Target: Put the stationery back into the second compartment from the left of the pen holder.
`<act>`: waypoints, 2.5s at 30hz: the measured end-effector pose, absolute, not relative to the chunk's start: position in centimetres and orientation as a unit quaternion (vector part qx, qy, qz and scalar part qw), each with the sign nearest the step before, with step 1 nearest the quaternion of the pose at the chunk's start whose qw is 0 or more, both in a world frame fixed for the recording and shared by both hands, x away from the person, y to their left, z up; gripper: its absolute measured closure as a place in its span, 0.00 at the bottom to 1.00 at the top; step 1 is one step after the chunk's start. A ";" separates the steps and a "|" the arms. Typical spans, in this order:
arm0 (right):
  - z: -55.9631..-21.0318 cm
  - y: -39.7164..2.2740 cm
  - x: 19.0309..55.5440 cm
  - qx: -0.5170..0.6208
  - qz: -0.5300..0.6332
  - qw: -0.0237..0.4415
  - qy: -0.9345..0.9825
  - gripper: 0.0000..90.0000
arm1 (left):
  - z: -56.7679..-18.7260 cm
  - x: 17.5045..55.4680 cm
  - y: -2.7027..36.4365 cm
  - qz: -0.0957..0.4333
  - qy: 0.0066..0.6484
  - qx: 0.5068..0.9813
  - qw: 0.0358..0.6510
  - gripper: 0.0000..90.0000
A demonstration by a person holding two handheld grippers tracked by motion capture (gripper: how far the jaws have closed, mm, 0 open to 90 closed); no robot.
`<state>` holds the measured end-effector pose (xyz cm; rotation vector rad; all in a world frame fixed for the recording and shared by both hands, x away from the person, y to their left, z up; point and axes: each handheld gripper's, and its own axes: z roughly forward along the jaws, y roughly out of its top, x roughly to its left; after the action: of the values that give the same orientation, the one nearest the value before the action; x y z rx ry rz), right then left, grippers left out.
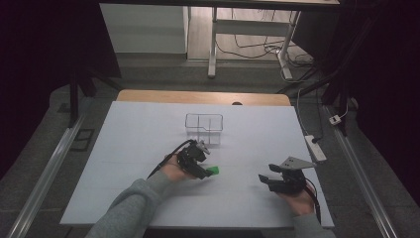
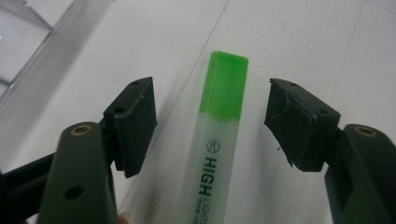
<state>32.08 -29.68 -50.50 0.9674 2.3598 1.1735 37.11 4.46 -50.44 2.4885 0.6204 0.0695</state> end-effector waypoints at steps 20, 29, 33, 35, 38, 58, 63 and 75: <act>-50.8 -29.5 32.2 0.340 0.405 0.162 0.833 0.42 | -51.3 37.3 2.4 0.030 0.188 0.950 0.248 0.65; -50.8 -29.4 32.1 0.341 0.402 0.161 0.835 0.41 | -51.3 36.8 2.1 0.042 0.178 0.953 0.242 0.74; -50.8 -29.5 32.1 0.341 0.401 0.162 0.835 0.41 | -51.3 36.8 2.1 0.044 0.176 0.953 0.243 0.74; -50.8 -29.5 32.1 0.342 0.399 0.163 0.835 0.42 | -51.3 36.7 2.2 0.043 0.176 0.952 0.245 0.74; -50.8 -29.5 32.1 0.342 0.398 0.165 0.835 0.42 | -51.2 36.8 2.3 0.043 0.178 0.951 0.248 0.74; -50.8 -29.5 32.2 0.345 0.400 0.166 0.833 0.42 | -47.9 36.8 6.2 0.058 0.219 0.912 0.341 0.74; -50.8 -29.5 32.2 0.344 0.400 0.166 0.833 0.41 | -47.4 36.8 6.9 0.061 0.226 0.905 0.354 0.74; -50.8 -29.5 32.2 0.345 0.402 0.166 0.832 0.41 | -45.7 37.2 8.0 0.074 0.242 0.881 0.399 0.74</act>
<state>32.19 -29.55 -50.77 0.9834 2.3679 1.1437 37.19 7.99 -45.72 2.2301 0.6129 0.1884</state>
